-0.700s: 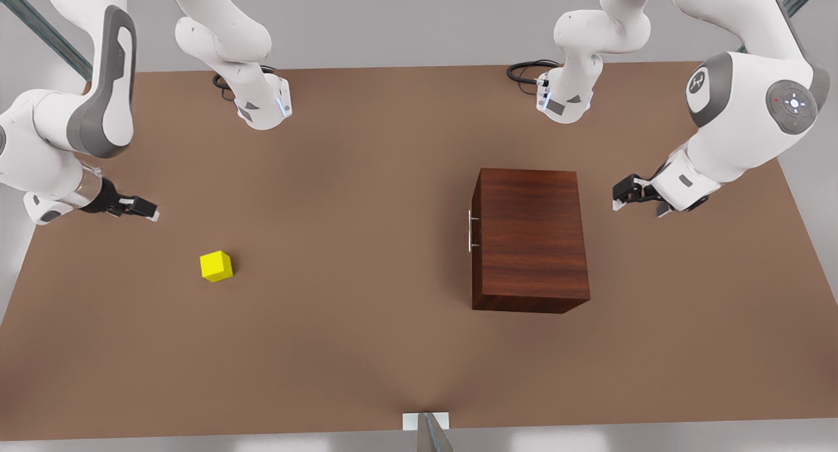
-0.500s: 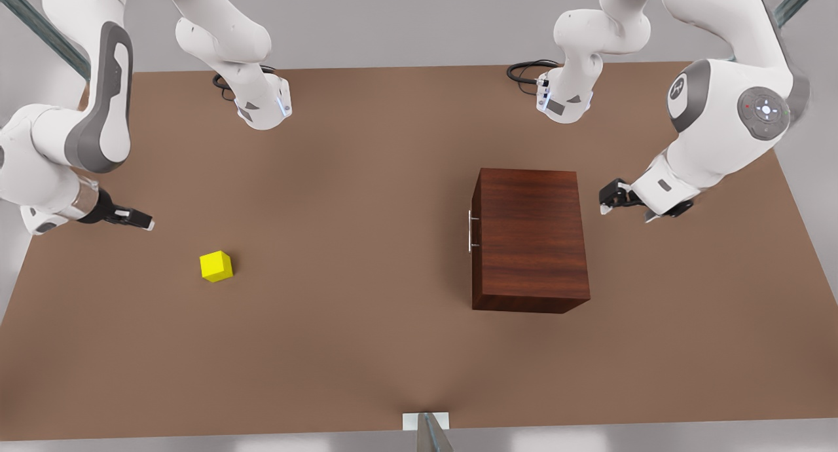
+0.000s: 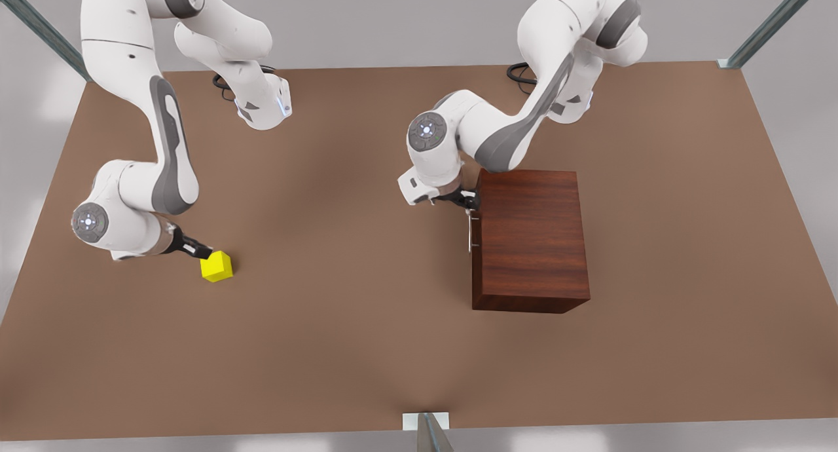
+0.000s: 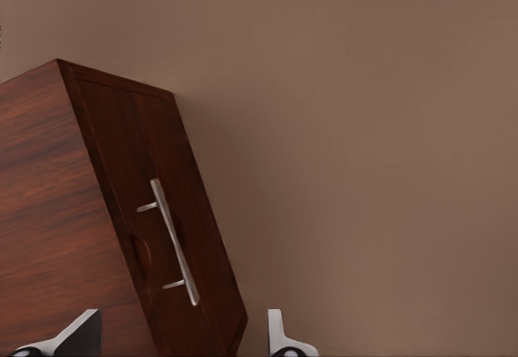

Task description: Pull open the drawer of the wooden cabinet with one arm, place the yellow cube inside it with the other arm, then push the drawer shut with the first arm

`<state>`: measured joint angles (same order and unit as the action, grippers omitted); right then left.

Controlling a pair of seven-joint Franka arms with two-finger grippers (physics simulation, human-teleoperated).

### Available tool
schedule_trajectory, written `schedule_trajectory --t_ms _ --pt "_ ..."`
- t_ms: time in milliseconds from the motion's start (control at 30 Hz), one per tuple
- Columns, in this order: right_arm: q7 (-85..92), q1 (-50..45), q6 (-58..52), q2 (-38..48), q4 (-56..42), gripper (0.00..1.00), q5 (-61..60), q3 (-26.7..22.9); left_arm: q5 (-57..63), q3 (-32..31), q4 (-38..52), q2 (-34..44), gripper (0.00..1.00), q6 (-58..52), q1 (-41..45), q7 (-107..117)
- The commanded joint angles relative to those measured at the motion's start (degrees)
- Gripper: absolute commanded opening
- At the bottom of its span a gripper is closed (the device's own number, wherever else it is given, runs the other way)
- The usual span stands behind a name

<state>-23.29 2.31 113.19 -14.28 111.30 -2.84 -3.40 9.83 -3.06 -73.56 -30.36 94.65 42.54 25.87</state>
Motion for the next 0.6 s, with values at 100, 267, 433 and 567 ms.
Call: schedule_trajectory --t_ms 100,267,433,567 --pt "-34.9 1.5 17.8 -1.1 5.3 1.00 -2.2 0.0 9.3 0.1 0.0 -4.1 1.00 0.6 2.8 43.1" --pt "-35.2 1.9 24.7 -2.4 8.7 1.00 -4.8 0.0 11.7 0.2 0.1 -6.9 1.00 3.1 3.1 41.8" --pt "-35.8 2.3 27.1 -4.4 8.8 1.00 -5.5 0.0 16.0 0.2 0.5 -9.8 1.00 5.0 3.1 37.5" --pt "-35.7 2.6 30.6 -5.3 11.4 1.00 -5.4 0.1 17.9 0.2 0.2 -10.1 1.00 4.4 3.3 36.4"
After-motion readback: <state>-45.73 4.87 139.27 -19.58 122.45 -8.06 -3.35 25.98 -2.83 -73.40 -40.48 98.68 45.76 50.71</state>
